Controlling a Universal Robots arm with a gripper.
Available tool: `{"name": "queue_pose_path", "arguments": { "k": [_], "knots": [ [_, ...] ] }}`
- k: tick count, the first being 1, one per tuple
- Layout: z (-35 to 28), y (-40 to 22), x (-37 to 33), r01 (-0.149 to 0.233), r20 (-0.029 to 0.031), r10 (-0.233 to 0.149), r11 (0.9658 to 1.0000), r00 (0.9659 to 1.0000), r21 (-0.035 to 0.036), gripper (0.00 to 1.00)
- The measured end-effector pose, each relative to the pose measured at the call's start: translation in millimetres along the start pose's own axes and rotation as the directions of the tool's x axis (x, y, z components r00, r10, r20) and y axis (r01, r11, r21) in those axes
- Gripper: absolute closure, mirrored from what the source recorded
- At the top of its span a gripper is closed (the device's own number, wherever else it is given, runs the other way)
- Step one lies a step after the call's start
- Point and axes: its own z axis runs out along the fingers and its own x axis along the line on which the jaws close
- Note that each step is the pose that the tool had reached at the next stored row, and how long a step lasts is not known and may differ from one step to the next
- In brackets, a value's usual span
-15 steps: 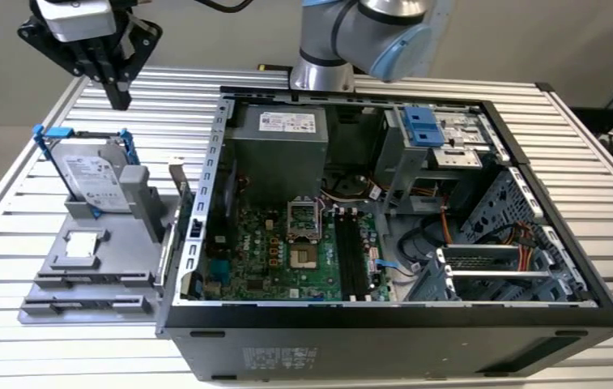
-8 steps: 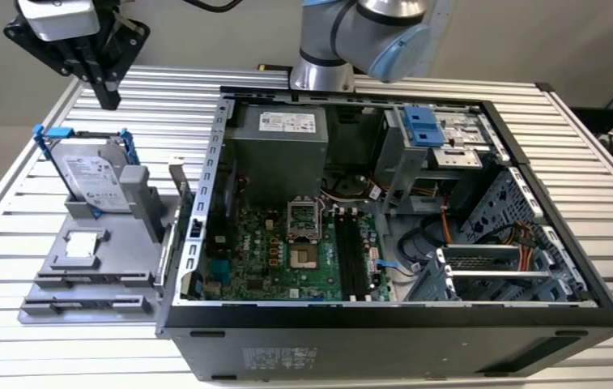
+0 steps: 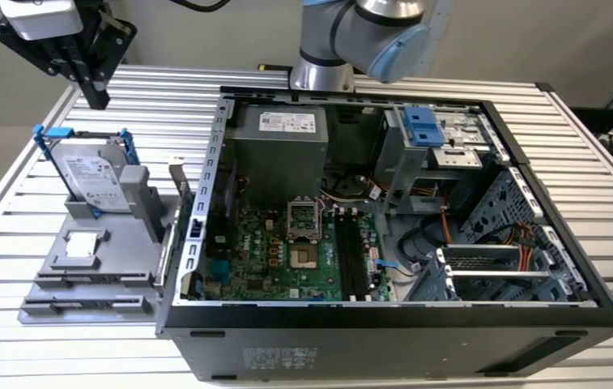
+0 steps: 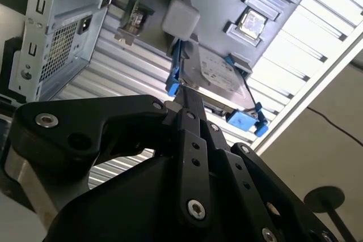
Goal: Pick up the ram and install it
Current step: 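Reach for the ram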
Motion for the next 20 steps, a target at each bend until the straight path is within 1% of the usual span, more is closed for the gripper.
{"name": "queue_pose_path", "arguments": {
  "k": [20],
  "knots": [
    [-0.7,-2.2,31.5,0.0,0.0001,0.0,1.0,1.0,-0.0001,1.0]
  ]
}}
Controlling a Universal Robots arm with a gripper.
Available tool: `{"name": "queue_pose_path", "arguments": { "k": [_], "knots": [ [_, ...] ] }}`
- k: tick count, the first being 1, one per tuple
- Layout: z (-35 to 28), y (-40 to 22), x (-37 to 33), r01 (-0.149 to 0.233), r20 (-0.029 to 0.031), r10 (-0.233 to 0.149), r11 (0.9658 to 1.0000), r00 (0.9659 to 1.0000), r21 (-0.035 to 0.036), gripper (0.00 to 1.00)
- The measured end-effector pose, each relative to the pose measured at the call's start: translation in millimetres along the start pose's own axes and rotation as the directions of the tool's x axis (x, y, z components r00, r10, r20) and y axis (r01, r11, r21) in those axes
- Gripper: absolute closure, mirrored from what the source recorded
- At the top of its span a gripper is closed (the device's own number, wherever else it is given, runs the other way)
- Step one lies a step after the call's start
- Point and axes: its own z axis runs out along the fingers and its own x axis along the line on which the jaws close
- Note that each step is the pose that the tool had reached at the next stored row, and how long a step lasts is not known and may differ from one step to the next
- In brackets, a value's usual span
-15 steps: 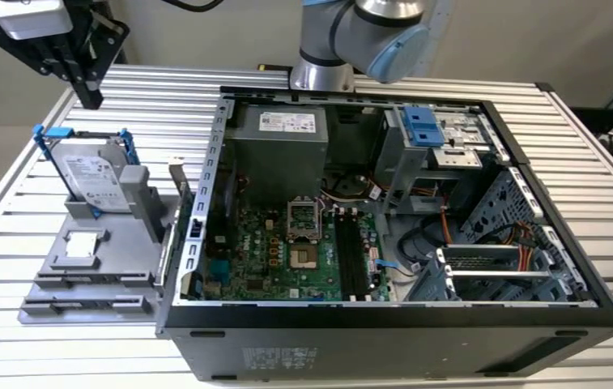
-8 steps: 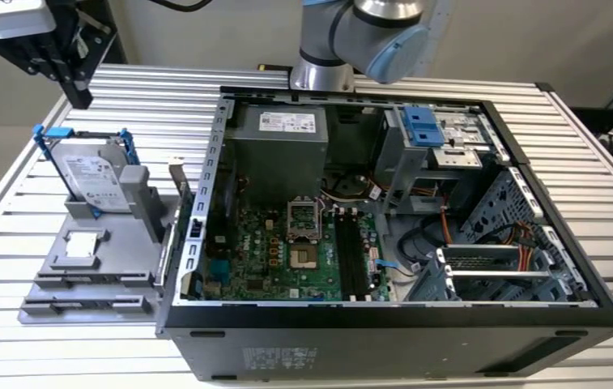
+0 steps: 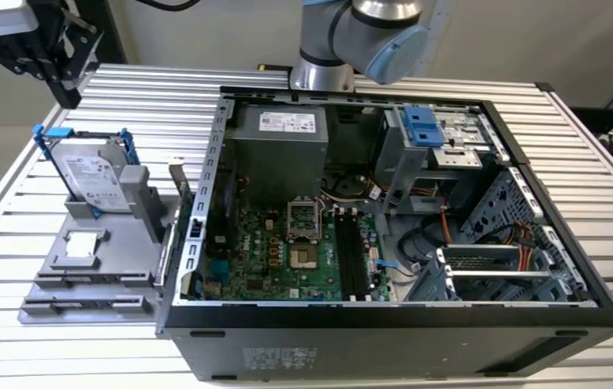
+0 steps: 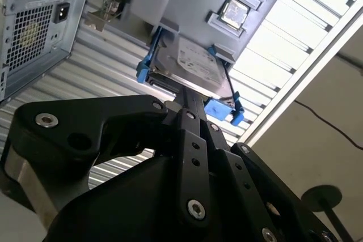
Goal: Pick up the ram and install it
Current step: 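Reach for the ram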
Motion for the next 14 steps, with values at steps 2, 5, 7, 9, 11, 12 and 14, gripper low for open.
{"name": "queue_pose_path", "arguments": {
  "k": [2,5,7,9,11,12,14],
  "knots": [
    [-0.1,-0.2,3.0,0.0,0.0,0.0,1.0,1.0,0.0,1.0],
    [-0.2,-0.5,7.3,0.0,-0.0001,0.0,1.0,1.0,0.0,1.0],
    [-0.2,-0.7,10.2,0.0,0.0,0.0,1.0,1.0,0.0,1.0],
    [-0.3,-0.9,12.7,0.0,0.0,0.0,1.0,1.0,0.0,1.0],
    [-0.4,-1.1,15.3,0.0,-0.0001,0.0,1.0,1.0,0.0001,1.0],
    [-0.4,-1.2,16.7,0.0,0.0,0.0,1.0,1.0,0.0,1.0],
    [-0.5,-1.4,19.1,0.0,-0.0001,0.0,1.0,1.0,0.0001,1.0]
  ]
}}
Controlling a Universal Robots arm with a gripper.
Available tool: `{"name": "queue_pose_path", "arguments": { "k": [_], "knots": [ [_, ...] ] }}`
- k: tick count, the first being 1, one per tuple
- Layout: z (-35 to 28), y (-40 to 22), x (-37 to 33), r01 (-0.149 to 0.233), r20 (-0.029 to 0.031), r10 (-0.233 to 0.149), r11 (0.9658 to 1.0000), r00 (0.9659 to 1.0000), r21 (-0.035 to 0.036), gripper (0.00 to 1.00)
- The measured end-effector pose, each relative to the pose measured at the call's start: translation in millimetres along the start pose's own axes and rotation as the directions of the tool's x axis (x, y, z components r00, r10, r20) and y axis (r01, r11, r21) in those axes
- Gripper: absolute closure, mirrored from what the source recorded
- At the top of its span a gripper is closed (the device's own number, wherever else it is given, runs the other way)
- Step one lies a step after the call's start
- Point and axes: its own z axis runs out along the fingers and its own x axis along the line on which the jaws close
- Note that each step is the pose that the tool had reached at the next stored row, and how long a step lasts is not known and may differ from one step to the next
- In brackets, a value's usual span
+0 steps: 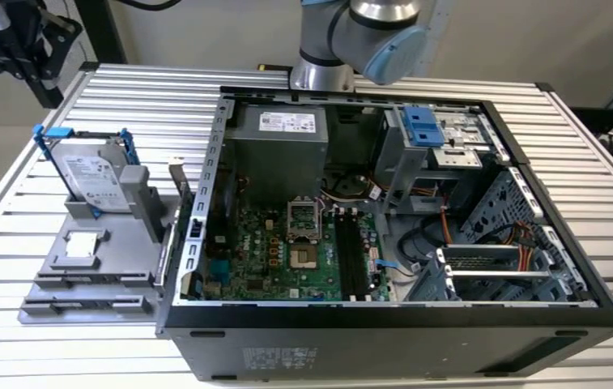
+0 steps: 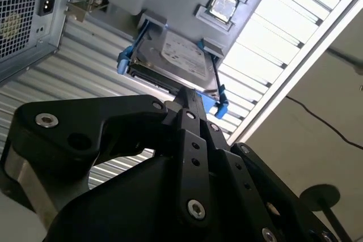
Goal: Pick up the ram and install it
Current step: 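Reach for the ram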
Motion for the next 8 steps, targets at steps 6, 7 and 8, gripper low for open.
{"name": "queue_pose_path", "arguments": {
  "k": [6,7,8],
  "knots": [
    [-0.1,-0.4,5.5,0.0,0.0,0.0,1.0,1.0,-0.0001,1.0],
    [-0.1,-0.4,5.5,0.0,0.0,0.0,1.0,1.0,-0.0001,1.0],
    [-0.1,-0.7,5.6,0.0,0.0,0.0,1.0,1.0,0.0,1.0]
  ]
}}
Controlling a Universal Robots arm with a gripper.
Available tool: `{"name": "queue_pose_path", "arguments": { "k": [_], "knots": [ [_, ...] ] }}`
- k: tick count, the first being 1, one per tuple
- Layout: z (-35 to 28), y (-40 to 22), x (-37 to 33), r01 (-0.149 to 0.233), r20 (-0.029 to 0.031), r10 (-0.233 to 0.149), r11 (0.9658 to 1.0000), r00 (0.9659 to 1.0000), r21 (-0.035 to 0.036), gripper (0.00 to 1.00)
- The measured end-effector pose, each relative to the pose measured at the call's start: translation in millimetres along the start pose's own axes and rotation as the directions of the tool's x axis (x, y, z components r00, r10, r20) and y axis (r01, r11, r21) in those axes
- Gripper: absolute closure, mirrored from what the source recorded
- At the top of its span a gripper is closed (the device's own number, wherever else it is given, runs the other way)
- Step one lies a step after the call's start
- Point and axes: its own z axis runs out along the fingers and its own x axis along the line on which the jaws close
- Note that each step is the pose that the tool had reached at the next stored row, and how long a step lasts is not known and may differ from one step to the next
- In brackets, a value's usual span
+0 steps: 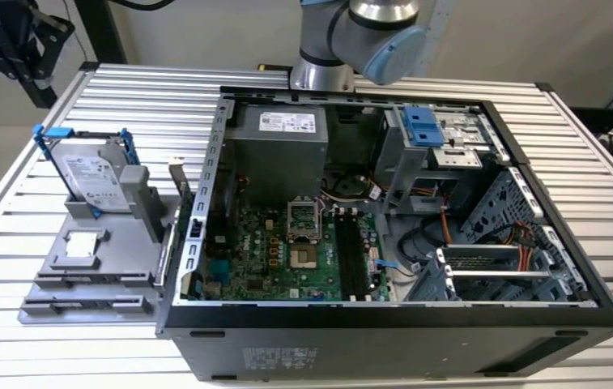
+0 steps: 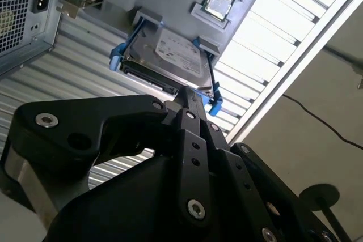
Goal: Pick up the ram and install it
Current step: 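Reach for the ram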
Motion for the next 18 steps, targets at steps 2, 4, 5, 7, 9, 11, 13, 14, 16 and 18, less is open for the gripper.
{"name": "queue_pose_path", "arguments": {
  "k": [2,4,5,7,9,11,13,14,16,18],
  "knots": [
    [0.0,-3.2,-0.1,0.0,0.0,0.0,1.0,1.0,-0.0001,1.0],
    [-0.1,-9.0,-0.6,0.0,0.0,0.0,1.0,1.0,0.0,1.0],
    [-0.3,-12.5,-0.9,0.0,-0.0001,0.0,1.0,1.0,-0.0001,1.0],
    [-0.5,-19.4,-1.4,0.0,0.0,0.0,1.0,1.0,-0.0001,1.0],
    [-0.9,-27.4,-2.0,0.0,0.0,0.0,1.0,1.0,-0.0001,1.0],
    [-1.3,-35.6,-2.6,0.0,-0.0001,0.0,1.0,1.0,0.0,1.0],
    [-1.5,-42.2,-3.0,0.0,0.0,0.0,1.0,1.0,-0.0001,1.0],
    [-1.6,-45.0,-3.2,0.0,0.0,0.0,1.0,1.0,0.0,1.0],
    [-1.7,-50.6,-3.6,0.0,0.0,0.0,1.0,1.0,-0.0001,1.0],
    [-2.0,-56.5,-4.0,0.0,-0.0001,0.0,1.0,1.0,0.0,1.0]
  ]
}}
